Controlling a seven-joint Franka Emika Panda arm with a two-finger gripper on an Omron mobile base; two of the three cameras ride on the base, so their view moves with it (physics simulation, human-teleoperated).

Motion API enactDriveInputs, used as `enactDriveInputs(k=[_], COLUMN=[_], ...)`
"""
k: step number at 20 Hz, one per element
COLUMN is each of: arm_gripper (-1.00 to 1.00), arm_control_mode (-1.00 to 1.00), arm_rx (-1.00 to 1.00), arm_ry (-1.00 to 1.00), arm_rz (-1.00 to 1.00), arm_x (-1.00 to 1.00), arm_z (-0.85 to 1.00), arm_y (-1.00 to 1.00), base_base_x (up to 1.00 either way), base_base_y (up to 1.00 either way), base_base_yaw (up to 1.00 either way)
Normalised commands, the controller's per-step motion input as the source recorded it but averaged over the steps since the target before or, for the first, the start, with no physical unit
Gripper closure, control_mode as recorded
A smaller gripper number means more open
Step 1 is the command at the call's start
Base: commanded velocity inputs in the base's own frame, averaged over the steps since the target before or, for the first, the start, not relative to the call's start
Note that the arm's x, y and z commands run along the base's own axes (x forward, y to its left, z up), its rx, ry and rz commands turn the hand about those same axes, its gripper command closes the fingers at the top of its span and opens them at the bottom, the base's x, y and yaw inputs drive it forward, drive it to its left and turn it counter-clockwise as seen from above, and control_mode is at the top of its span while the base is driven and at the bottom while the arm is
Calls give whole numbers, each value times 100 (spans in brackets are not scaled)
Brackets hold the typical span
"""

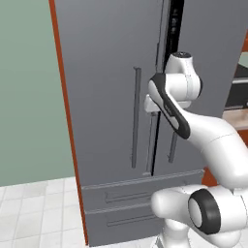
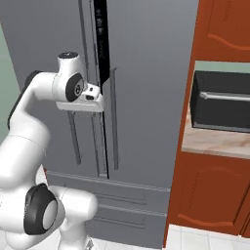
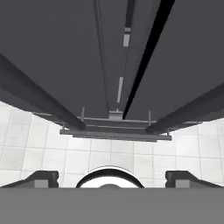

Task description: There is a bowl on the dining counter. Grab a lemon wedge from the fridge and place it in the bowl. Then get the liquor bottle and glass cup from the cabinet and place them next to the bowl.

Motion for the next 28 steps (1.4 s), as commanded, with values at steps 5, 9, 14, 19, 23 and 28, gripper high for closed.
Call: enactDriveInputs(k=[5,9,14,19,23,28], arm_gripper=[-100,-100,-100,-100,-100,-100], arm_control_mode=[100,100,-100,-100,-100,-100], arm_rx=[0,0,0,0,0,0], arm_ry=[0,0,0,-9,-26,-29], arm_rz=[0,0,0,0,-3,-5], arm_x=[0,0,0,0,0,0], arm_z=[0,0,0,0,0,0], arm_y=[0,0,0,-15,-54,-53], base_base_x=[-72,-34,0,0,0,0], base_base_y=[0,0,0,0,0,0], base_base_yaw=[0,0,0,0,0,0])
